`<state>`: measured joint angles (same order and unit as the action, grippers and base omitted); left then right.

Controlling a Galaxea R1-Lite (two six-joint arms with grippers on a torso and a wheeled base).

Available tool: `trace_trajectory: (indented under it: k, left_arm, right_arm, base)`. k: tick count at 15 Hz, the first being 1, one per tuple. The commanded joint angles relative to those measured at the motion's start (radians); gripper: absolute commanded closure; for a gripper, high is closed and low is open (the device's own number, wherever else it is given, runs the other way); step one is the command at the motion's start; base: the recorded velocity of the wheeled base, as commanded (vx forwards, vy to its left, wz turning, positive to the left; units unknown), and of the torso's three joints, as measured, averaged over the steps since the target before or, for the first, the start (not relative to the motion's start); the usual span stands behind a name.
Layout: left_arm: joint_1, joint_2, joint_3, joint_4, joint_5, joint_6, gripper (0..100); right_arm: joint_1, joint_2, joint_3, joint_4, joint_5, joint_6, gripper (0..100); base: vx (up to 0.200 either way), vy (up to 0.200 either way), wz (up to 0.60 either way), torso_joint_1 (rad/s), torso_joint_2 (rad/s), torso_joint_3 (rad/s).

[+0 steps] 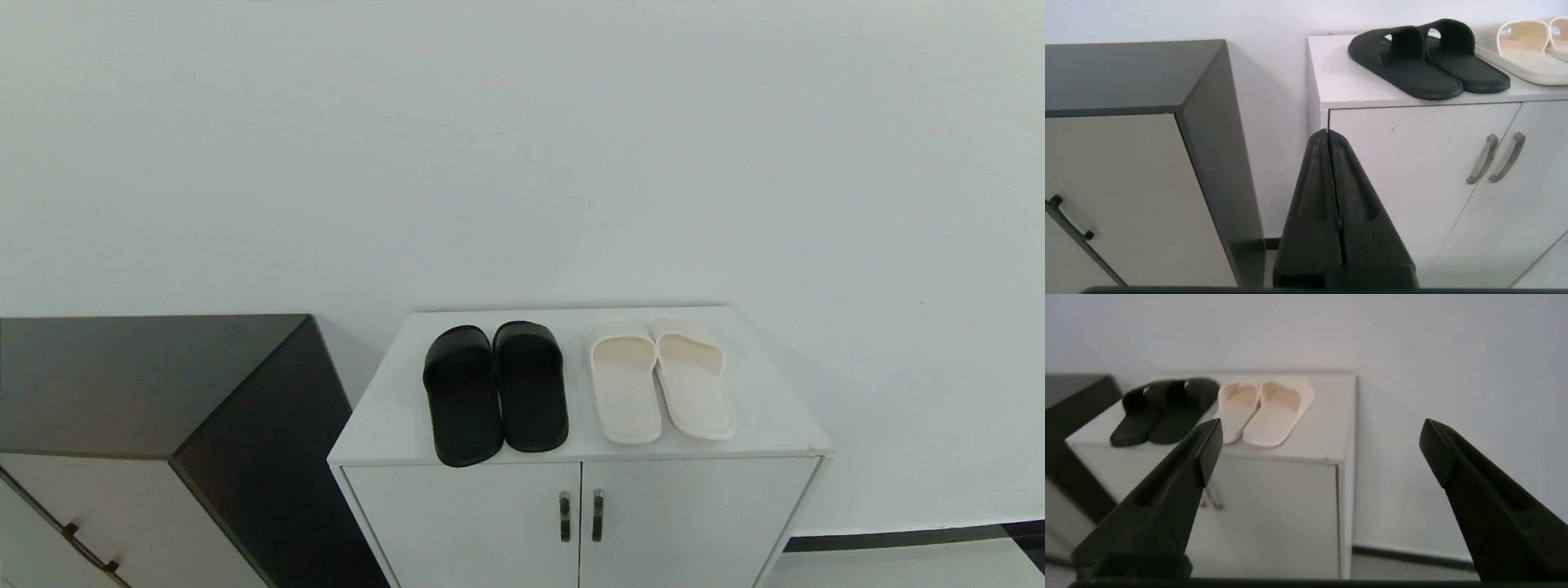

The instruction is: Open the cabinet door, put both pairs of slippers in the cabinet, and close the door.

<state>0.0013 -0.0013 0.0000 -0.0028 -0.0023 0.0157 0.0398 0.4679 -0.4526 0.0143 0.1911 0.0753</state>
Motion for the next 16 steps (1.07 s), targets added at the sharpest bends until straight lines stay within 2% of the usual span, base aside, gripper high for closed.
trace_trajectory:
  k: [1,2,3,4,6,8,10,11,13,16]
  left_arm:
    - [0.000,0.001,0.000,0.000,0.001,0.000,100]
    - [0.000,0.001,0.000,0.000,-0.001,0.001,100]
    - [0.000,0.001,0.000,0.000,-0.001,0.006,100]
    - [0.000,0.001,0.000,0.000,-0.001,0.012,100]
    - [0.000,0.001,0.000,0.000,-0.001,0.010,100]
    - [0.000,0.001,0.000,0.000,-0.001,0.010,100]
    - [0.000,0.001,0.000,0.000,0.001,0.009,100]
    - [0.000,0.001,0.000,0.000,0.001,0.007,100]
    - [0.000,0.001,0.000,0.000,-0.001,0.009,100]
    - [0.000,0.001,0.000,0.000,0.001,0.007,100]
  right_arm:
    - [0.180,0.545,-0.092,-0.128,-0.025,0.035,0]
    - [0.373,0.686,-0.100,-0.226,-0.231,0.080,0]
    - [0.480,0.776,-0.100,-0.293,-0.338,0.103,0]
    - [0.543,0.868,-0.106,-0.381,-0.395,0.118,0]
    - [0.585,1.052,-0.155,-0.530,-0.475,0.139,0]
    - [0.586,1.204,-0.233,-0.620,-0.555,0.156,0]
    - [0.589,1.289,-0.288,-0.694,-0.564,0.155,0]
    - [0.600,1.324,-0.324,-0.695,-0.571,0.155,0]
    - [0.614,1.428,-0.410,-0.698,-0.651,0.172,0]
    - [0.620,1.486,-0.508,-0.682,-0.671,0.179,0]
  base:
    - [0.000,0.000,0.00,0.000,0.00,0.000]
    - [0.000,0.000,0.00,0.000,0.00,0.000]
    - [0.000,0.000,0.00,0.000,0.00,0.000]
    - [0.000,0.000,0.00,0.000,0.00,0.000]
    - [0.000,0.000,0.00,0.000,0.00,0.000]
    - [0.000,0.000,0.00,0.000,0.00,0.000]
    - [0.000,0.000,0.00,0.000,0.00,0.000]
    - [0.000,0.000,0.00,0.000,0.00,0.000]
    - [0.000,0.000,0.00,0.000,0.00,0.000]
    - [0.000,0.000,0.00,0.000,0.00,0.000]
